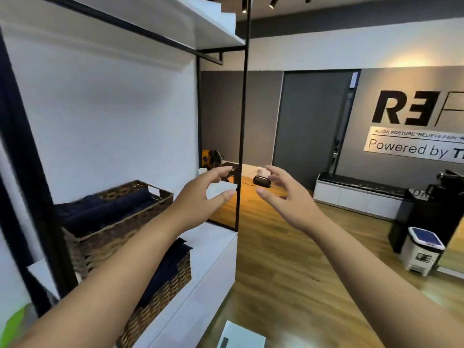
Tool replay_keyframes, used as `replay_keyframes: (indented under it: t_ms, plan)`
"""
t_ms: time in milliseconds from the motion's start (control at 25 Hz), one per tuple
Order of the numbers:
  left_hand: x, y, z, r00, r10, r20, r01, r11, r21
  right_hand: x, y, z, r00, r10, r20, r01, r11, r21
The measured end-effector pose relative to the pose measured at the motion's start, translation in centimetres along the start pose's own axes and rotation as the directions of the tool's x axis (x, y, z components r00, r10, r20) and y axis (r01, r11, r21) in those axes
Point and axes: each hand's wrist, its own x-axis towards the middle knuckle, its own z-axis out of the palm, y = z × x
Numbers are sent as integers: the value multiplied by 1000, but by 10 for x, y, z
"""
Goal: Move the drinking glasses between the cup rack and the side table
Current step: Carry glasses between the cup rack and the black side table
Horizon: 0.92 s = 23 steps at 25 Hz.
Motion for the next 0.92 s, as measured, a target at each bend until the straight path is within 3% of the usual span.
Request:
replay_keyframes:
  t_ms: [400, 640, 920]
  plan:
    - [176, -26, 104, 968, 207, 143, -189, 973, -128, 74, 103, -51, 972, 138, -190, -155, 985, -79]
    - [273, -23, 170, 900, 364, 239, -302, 918, -257, 107, 156, -86, 902, 241, -359, -302, 945, -124]
    - [329, 9, 298, 792, 499, 352, -351, 843, -407, 82, 222, -151, 783, 337, -522, -476, 865, -156]
